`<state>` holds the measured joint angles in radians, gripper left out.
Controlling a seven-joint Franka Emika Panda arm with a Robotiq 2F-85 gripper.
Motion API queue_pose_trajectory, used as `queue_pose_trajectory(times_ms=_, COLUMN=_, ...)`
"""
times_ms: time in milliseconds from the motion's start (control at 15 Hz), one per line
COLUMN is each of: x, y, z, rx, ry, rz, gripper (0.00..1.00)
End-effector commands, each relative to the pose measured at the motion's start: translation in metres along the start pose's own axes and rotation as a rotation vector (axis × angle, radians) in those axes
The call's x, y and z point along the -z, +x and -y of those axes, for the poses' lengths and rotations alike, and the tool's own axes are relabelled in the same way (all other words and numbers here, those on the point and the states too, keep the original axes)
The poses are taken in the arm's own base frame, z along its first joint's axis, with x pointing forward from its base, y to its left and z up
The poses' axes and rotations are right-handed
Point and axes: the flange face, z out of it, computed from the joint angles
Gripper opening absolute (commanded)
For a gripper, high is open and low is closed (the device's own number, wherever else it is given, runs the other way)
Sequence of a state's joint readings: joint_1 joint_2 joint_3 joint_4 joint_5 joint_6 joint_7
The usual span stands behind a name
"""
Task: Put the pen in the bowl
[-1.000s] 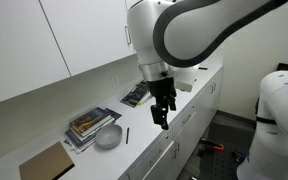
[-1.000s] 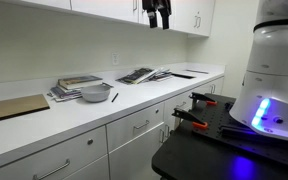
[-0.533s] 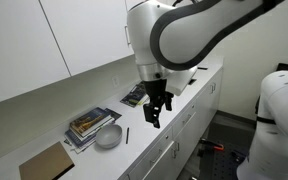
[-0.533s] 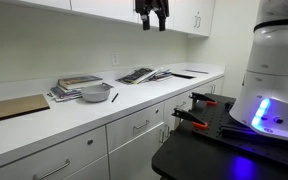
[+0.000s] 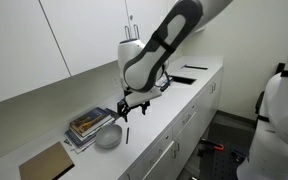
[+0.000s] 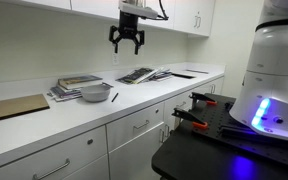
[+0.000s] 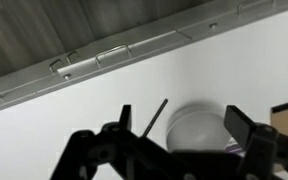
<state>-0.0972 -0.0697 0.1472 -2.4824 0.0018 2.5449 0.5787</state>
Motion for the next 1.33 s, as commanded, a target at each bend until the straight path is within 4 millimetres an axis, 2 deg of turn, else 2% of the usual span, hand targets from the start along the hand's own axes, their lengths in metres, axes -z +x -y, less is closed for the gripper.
queue_pose_trajectory(times_ms=0, x=-0.04, y=0.058, z=0.012, rx=-0.2, ry=-0.009, rz=-0.031, gripper=1.0)
queue_pose_trajectory(times_ms=133, x=-0.063, y=0.088, z=0.01, rx=-0.312, ry=-0.022, rz=-0.059, gripper=1.0)
queue_pose_trajectory(times_ms=333, x=-0.083, y=0.121, z=0.004, rx=-0.485, ry=-0.046, rz=-0.089, gripper=1.0)
queue_pose_trajectory(times_ms=400, x=-0.08, y=0.11, z=-0.003, rx=-0.402, ry=-0.033, rz=-0.062, gripper=1.0)
queue_pose_trajectory(times_ms=533, x=-0.087, y=0.121, z=-0.001, rx=-0.45, ry=-0.042, rz=-0.075, gripper=1.0)
queue_pose_trajectory(times_ms=867, x=-0.09, y=0.119, z=0.003, rx=-0.469, ry=-0.021, rz=-0.085, gripper=1.0)
queue_pose_trajectory(times_ms=1067, x=-0.105, y=0.128, z=-0.004, rx=-0.569, ry=-0.017, rz=-0.059, gripper=1.0)
queue_pose_trajectory(times_ms=1267, x=-0.128, y=0.144, z=-0.02, rx=-0.658, ry=-0.032, rz=-0.024, gripper=1.0)
